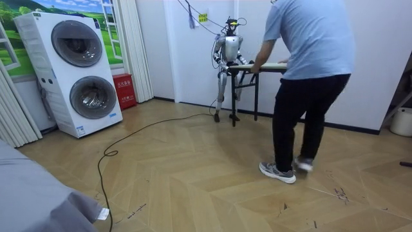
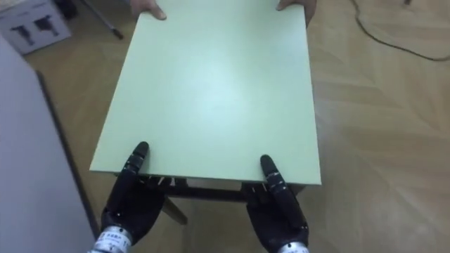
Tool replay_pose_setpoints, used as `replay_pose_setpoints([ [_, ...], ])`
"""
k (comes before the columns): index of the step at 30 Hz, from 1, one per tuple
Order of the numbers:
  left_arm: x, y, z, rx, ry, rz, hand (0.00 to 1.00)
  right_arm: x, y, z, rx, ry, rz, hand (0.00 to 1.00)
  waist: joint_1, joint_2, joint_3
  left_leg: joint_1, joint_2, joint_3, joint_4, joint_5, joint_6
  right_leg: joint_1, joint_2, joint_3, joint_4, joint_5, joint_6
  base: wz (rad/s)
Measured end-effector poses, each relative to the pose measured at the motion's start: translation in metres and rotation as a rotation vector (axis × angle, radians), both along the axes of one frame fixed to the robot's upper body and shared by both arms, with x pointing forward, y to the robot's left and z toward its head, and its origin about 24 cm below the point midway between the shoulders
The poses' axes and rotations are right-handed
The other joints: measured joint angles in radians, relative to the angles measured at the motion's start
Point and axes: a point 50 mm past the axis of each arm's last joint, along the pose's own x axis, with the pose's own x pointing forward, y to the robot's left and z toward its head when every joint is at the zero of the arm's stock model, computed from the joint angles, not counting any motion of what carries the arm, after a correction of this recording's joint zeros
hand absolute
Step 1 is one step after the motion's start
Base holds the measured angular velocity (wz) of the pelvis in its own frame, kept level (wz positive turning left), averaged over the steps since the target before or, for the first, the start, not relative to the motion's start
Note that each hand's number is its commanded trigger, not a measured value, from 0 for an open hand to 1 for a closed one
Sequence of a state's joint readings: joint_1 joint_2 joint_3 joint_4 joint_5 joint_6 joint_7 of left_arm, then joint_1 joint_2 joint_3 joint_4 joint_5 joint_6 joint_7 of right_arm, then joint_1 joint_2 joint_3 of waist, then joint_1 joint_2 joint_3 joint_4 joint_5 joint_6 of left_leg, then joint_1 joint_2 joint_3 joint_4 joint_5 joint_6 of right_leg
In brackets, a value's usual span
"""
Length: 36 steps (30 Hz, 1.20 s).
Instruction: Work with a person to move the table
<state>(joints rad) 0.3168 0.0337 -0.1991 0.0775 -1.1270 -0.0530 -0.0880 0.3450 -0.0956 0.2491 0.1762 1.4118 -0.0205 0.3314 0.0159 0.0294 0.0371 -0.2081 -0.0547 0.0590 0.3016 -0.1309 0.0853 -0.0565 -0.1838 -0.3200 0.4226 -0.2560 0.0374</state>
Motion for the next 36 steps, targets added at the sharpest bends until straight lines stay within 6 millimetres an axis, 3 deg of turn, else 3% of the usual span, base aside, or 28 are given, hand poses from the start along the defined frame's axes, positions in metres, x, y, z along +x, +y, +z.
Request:
replay_pose_setpoints([
  [1,0.002,0.002,0.001,0.007,-0.011,0.008,1.00,0.001,0.004,0.000,0.010,-0.003,-0.001,1.00,-0.006,-0.006,-0.0003,-0.012,-0.019,-0.056,0.012,0.000,0.000,-0.005,0.051,0.076,-0.061,-0.023,-0.010,0.93],
  [3,0.002,0.001,0.001,0.008,-0.009,0.007,1.00,0.000,0.003,0.000,0.009,0.001,-0.004,1.00,-0.015,-0.004,-0.0028,-0.024,-0.048,-0.107,0.027,0.002,-0.002,-0.005,0.105,0.125,-0.117,-0.017,-0.026,0.98],
  [8,0.002,0.002,0.001,0.012,-0.010,0.007,1.00,0.000,0.004,-0.001,0.033,0.013,-0.011,1.00,0.046,-0.021,-0.0015,-0.012,-0.057,-0.118,0.016,0.003,-0.003,0.049,0.101,0.067,-0.150,-0.019,-0.025,0.46],
  [11,0.000,0.002,0.000,0.012,0.000,0.009,1.00,-0.001,0.005,-0.001,0.030,0.019,-0.009,1.00,0.068,-0.031,-0.0016,-0.007,-0.065,-0.147,0.016,0.003,-0.003,0.064,0.104,0.070,-0.151,-0.016,-0.020,0.42],
  [14,-0.002,0.001,-0.002,0.010,0.017,0.009,1.00,-0.001,0.004,-0.003,0.026,0.031,-0.009,1.00,0.093,-0.034,-0.0019,0.003,-0.068,-0.213,0.017,0.003,-0.003,0.067,0.120,0.100,-0.144,-0.016,-0.018,0.45],
  [15,-0.001,0.002,-0.002,0.009,0.018,0.010,1.00,0.000,0.004,-0.003,0.024,0.029,-0.008,1.00,0.102,-0.032,-0.0011,0.002,-0.070,-0.263,0.020,-0.001,-0.011,0.049,0.149,0.166,-0.185,-0.013,-0.031,0.40],
  [16,-0.001,0.001,-0.002,0.004,0.020,0.014,1.00,0.003,0.004,-0.002,0.018,0.028,-0.006,1.00,0.102,-0.025,-0.0030,-0.009,-0.075,-0.296,0.031,-0.002,-0.017,0.028,0.170,0.188,-0.215,0.022,-0.073,0.55],
  [17,-0.001,0.001,-0.002,0.001,0.023,0.011,1.00,0.003,0.003,-0.002,0.013,0.028,-0.008,1.00,0.098,-0.023,-0.0047,-0.012,-0.079,-0.298,0.033,-0.001,-0.020,0.033,0.169,0.172,-0.214,0.029,-0.077,0.72],
  [18,-0.001,0.001,-0.002,-0.002,0.023,0.014,1.00,0.003,0.001,-0.002,0.007,0.024,-0.009,1.00,0.094,-0.022,-0.0075,-0.026,-0.069,-0.236,0.032,-0.001,-0.020,0.047,0.166,0.120,-0.218,0.031,-0.079,0.90],
  [19,0.000,0.000,-0.002,-0.005,0.024,0.006,1.00,0.003,-0.001,-0.003,0.006,0.025,-0.014,1.00,0.079,-0.020,-0.0076,-0.041,-0.043,-0.104,0.028,0.005,-0.010,0.054,0.161,0.060,-0.218,0.031,-0.079,0.94],
  [20,0.000,0.000,-0.002,-0.005,0.025,0.001,1.00,0.003,-0.002,-0.003,0.008,0.025,-0.015,1.00,0.067,-0.020,-0.0075,-0.043,-0.030,-0.035,0.023,0.010,-0.001,0.060,0.161,0.034,-0.216,0.031,-0.079,1.20],
  [21,0.001,-0.001,-0.001,-0.003,0.027,-0.014,1.00,0.001,-0.003,-0.005,0.011,0.024,-0.022,1.00,0.050,-0.021,-0.0077,-0.042,-0.009,0.077,0.013,0.020,0.016,0.068,0.164,-0.004,-0.208,0.029,-0.076,1.18],
  [22,0.003,-0.002,-0.001,-0.001,0.028,-0.031,1.00,-0.001,-0.003,-0.005,0.015,0.027,-0.026,1.00,0.039,-0.022,-0.0081,-0.039,-0.006,0.089,0.010,0.021,0.017,0.068,0.169,-0.007,-0.196,0.024,-0.069,1.01],
  [24,0.004,0.001,-0.001,0.006,0.026,-0.029,1.00,0.000,0.000,-0.005,0.024,0.026,-0.025,1.00,0.046,-0.025,-0.0101,-0.037,-0.017,0.040,0.003,0.021,0.017,0.064,0.173,0.025,-0.200,0.016,-0.065,0.37],
  [25,0.004,0.001,-0.001,0.005,0.026,-0.021,1.00,0.001,0.001,-0.005,0.025,0.027,-0.024,1.00,0.048,-0.024,-0.0102,-0.038,-0.026,0.017,-0.003,0.021,0.017,0.073,0.172,0.017,-0.200,0.010,-0.066,0.18],
  [27,0.002,0.002,-0.002,0.007,0.033,-0.020,1.00,0.001,0.002,-0.005,0.022,0.037,-0.024,1.00,0.053,-0.024,-0.0103,-0.031,-0.024,0.015,-0.006,0.021,0.017,0.074,0.172,-0.011,-0.182,0.009,-0.065,0.20],
  [29,-0.001,0.002,-0.004,0.019,0.052,-0.016,1.00,0.000,0.002,-0.007,0.021,0.060,-0.023,1.00,0.047,-0.022,-0.0091,-0.001,-0.017,-0.024,-0.021,0.022,0.015,0.048,0.169,-0.019,-0.100,0.002,-0.049,0.18],
  [30,-0.002,0.001,-0.005,0.023,0.066,-0.015,1.00,0.000,0.002,-0.007,0.018,0.073,-0.024,1.00,0.045,-0.021,-0.0088,0.007,-0.018,-0.072,-0.022,0.021,0.009,0.036,0.166,0.025,-0.116,-0.009,-0.037,-0.03],
  [31,-0.003,0.000,-0.007,0.019,0.076,-0.009,1.00,0.002,0.001,-0.007,0.007,0.071,-0.020,1.00,0.053,-0.021,-0.0079,0.006,-0.030,-0.097,-0.021,0.015,-0.004,0.020,0.135,0.051,-0.190,0.005,-0.063,-0.06],
  [33,-0.005,0.001,-0.009,0.019,0.098,0.005,1.00,0.003,0.000,-0.007,-0.013,0.076,-0.013,1.00,0.045,-0.011,-0.0090,0.008,-0.029,-0.079,-0.024,0.013,-0.007,0.036,0.131,0.017,-0.182,0.018,-0.064,0.10],
  [36,-0.005,0.001,-0.010,0.021,0.102,0.002,1.00,0.001,-0.001,-0.008,-0.018,0.082,-0.007,1.00,0.041,-0.016,-0.0068,0.020,-0.014,0.012,-0.037,0.013,-0.006,0.047,0.133,0.005,-0.182,0.018,-0.064,0.14],
])
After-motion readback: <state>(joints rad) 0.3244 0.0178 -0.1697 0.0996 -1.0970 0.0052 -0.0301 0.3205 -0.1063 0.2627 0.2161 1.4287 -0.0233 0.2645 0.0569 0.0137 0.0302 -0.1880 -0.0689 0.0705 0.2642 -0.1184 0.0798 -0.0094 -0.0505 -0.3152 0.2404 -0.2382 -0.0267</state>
